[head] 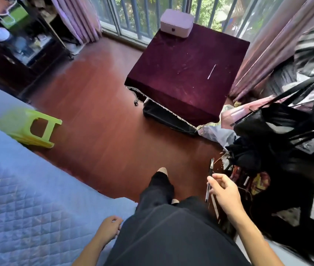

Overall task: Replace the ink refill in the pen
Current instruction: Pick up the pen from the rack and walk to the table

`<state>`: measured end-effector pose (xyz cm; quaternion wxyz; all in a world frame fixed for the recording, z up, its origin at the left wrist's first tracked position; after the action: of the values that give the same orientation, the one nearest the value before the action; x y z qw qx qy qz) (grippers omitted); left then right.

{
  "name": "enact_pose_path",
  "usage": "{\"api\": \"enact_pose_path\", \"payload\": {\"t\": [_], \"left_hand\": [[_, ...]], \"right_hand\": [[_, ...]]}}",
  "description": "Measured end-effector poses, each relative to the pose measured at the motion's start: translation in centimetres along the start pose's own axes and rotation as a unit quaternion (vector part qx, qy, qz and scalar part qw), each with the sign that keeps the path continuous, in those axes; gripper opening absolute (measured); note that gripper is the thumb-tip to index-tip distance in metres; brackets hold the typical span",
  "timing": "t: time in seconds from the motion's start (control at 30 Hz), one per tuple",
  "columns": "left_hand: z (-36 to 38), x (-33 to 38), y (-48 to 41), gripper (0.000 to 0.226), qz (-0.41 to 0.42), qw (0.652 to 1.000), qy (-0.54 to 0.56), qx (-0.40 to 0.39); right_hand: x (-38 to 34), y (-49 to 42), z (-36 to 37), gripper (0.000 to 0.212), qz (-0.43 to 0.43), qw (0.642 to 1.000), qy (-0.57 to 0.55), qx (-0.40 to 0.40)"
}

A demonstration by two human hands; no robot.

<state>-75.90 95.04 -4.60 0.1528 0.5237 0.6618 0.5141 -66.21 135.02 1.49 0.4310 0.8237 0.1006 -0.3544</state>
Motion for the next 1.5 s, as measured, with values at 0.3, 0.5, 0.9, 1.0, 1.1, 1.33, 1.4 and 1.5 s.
{"api": "enact_pose_path", "payload": {"t": [0.3,0.5,0.9,1.0,1.1,1.33,1.4,1.5], "left_hand": [[-6.4,16.6,-10.0,0.021,0.073,0.996,0.057,-0.014],[-9.5,27.8,-14.9,0.018,0.14,0.987,0.077,0.008],[-13.5,32.4,-19.4,0.018,0.056,0.997,0.05,0.017],[-15.1,32.3,-20.0,0.017,0.03,0.999,0.026,0.007],[-17.0,33.0,-20.9,0.019,0.028,0.999,-0.026,-0.013],[-22.9,38.8,-27.3,0.018,0.087,0.985,-0.129,-0.076],[-24.1,41.7,-30.2,0.018,0.105,0.979,-0.148,-0.094],[-25.1,46.5,-34.1,0.018,0.113,0.979,-0.137,-0.105]], "right_hand": [[-7.9,-7.0,1.8,0.004,-0.002,1.0,-0.019,0.009],[-12.6,-12.8,2.8,0.007,0.002,1.0,-0.021,0.006],[-22.0,-25.4,3.6,0.008,0.007,0.998,-0.051,-0.032],[-23.6,-27.4,4.1,0.007,0.019,0.998,-0.054,-0.029],[-24.8,-29.1,4.8,0.006,0.038,0.997,-0.069,-0.016],[-28.6,-31.5,7.2,0.008,0.065,0.991,-0.112,0.044],[-29.7,-32.1,8.2,0.01,0.071,0.988,-0.126,0.057],[-31.3,-32.7,9.7,0.009,0.068,0.985,-0.141,0.072]]}}
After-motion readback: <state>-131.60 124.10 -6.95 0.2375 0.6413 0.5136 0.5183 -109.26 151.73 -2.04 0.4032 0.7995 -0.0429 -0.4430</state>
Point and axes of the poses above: each hand's wrist, its own y-axis away from the middle knuckle, its own z-axis out of the palm, x = y × z, the point moved 3 cm from there along -y, towards the middle knuckle, and after that the axes turned 8 degrees about z, right-handed, at the moved point
